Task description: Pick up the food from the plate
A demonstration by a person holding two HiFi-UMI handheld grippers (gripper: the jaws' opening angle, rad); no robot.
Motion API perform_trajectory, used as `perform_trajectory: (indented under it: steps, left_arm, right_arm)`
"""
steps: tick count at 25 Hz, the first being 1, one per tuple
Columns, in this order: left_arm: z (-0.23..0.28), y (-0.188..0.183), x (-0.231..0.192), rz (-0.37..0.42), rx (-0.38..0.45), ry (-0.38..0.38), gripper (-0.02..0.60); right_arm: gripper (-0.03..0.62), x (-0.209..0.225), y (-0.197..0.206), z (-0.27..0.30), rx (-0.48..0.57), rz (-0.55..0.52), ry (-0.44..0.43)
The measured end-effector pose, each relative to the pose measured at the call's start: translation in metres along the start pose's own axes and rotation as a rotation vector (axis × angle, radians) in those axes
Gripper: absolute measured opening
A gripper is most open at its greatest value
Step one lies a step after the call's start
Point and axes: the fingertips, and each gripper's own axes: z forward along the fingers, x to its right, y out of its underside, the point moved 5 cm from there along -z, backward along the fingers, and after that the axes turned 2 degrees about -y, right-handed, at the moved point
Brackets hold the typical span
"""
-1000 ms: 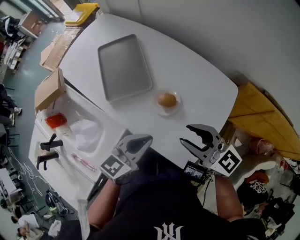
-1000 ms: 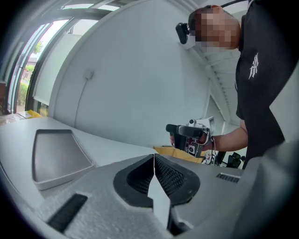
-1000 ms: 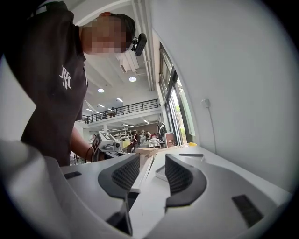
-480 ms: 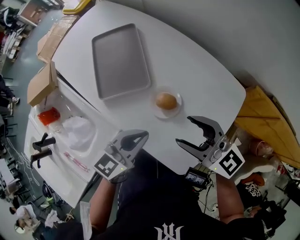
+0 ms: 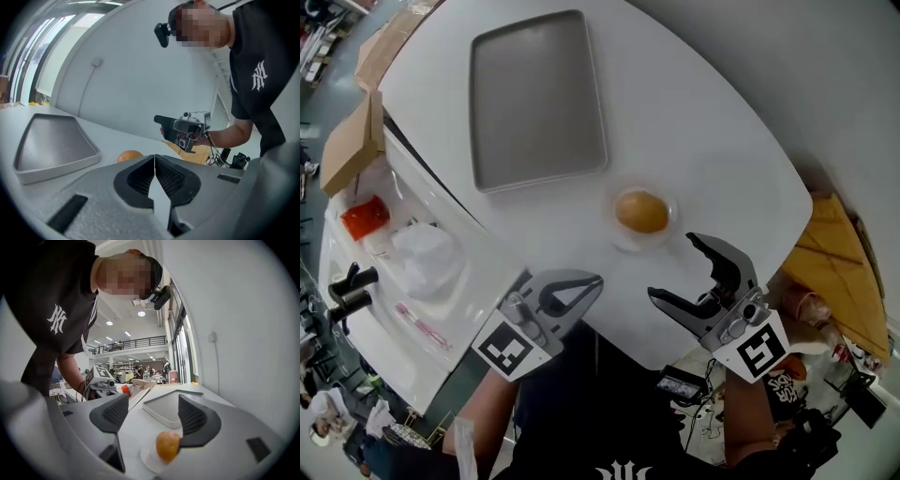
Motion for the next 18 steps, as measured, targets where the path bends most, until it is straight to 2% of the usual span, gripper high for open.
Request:
perform_trajectory:
  steps: [3,7,11,18]
  left_arm:
    - [0.004,0.010,-0.006,0.049,-0.036,-0.001,0.006]
    - [0.007,0.017,-0.012,0.053,-0.048,-0.006,0.006]
    - [0.015,0.022,-0.020,0.093,-0.070,-0.024,0.006]
    - [0.021,0.029,-0.030,0.074,-0.048,-0.016,0.006]
  right_arm:
    - [0.297,0.009,0.016,0.009,-0.020,-0.029,0.008]
    - [0.308,0.021,0.038,0.022,-0.053,-0.053,0.012]
    - [0.320,0.026,0.056,0.035,-0.079,-0.064,-0.003]
    - [0.338,0.034,0.089,0.050,-0.141,-0.088,0.006]
